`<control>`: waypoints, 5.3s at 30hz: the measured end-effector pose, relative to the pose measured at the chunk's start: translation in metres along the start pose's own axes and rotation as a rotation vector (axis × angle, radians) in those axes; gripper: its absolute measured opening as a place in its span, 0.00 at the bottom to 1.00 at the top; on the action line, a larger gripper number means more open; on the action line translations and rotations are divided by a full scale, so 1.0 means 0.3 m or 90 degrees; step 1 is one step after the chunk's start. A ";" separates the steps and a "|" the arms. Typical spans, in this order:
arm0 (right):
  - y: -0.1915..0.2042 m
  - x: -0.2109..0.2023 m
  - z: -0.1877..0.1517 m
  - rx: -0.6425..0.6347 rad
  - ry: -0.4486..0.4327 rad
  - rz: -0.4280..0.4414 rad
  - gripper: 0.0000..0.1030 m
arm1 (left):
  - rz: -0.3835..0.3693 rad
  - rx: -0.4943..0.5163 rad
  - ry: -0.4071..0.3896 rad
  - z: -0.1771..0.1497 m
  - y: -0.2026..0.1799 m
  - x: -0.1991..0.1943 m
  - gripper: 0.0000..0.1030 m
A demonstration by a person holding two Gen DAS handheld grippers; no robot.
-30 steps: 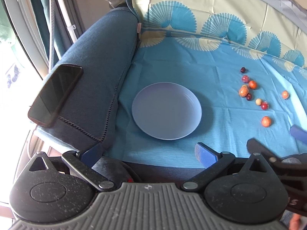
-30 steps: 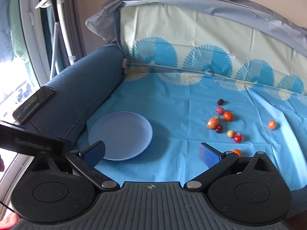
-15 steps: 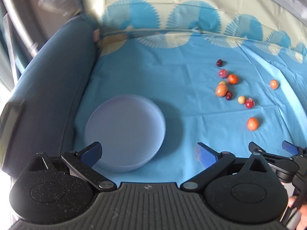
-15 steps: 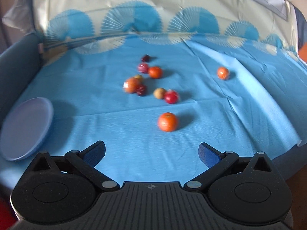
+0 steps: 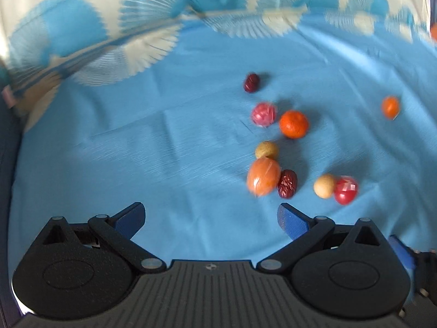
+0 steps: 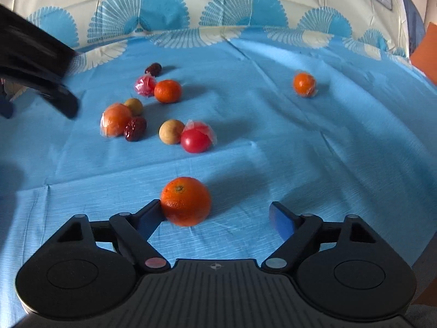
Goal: Organize fruits
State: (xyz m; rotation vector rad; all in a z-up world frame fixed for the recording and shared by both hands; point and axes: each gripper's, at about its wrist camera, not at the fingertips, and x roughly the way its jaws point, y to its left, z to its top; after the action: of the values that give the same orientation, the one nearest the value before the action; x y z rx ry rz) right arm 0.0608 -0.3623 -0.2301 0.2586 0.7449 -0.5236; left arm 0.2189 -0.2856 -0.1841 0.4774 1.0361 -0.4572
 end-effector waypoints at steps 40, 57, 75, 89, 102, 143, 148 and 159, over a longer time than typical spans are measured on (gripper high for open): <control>0.041 -0.568 0.029 -0.064 -0.124 0.125 0.36 | -0.068 -0.176 -0.064 -0.569 0.291 -0.758 0.36; 0.295 -1.009 -0.137 -0.231 -0.160 0.238 0.36 | -0.050 -0.288 -0.150 -0.958 0.447 -1.028 0.36; 0.382 -0.952 -0.118 -0.275 -0.121 0.237 0.36 | -0.024 -0.320 -0.130 -0.929 0.548 -0.960 0.36; 0.581 -0.744 -0.034 -0.304 -0.085 0.275 0.36 | -0.014 -0.302 -0.101 -0.772 0.645 -0.753 0.36; 0.821 -0.405 -0.030 -0.352 0.030 0.268 0.36 | -0.013 -0.274 -0.002 -0.666 0.736 -0.381 0.36; 0.498 -1.007 -0.120 -0.287 -0.120 0.275 0.97 | 0.100 -0.240 -0.143 -0.980 0.494 -0.965 1.00; 0.484 -1.015 -0.118 -0.276 -0.125 0.281 0.97 | 0.092 -0.242 -0.136 -0.969 0.486 -0.972 1.00; 0.465 -0.982 -0.107 -0.255 -0.114 0.288 0.97 | 0.094 -0.235 -0.122 -0.923 0.470 -0.953 1.00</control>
State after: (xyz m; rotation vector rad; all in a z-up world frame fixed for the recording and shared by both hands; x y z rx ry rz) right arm -0.0641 -0.1261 -0.0406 0.0017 0.5765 0.0363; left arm -0.0190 0.0253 -0.0257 0.1737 0.8674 -0.1691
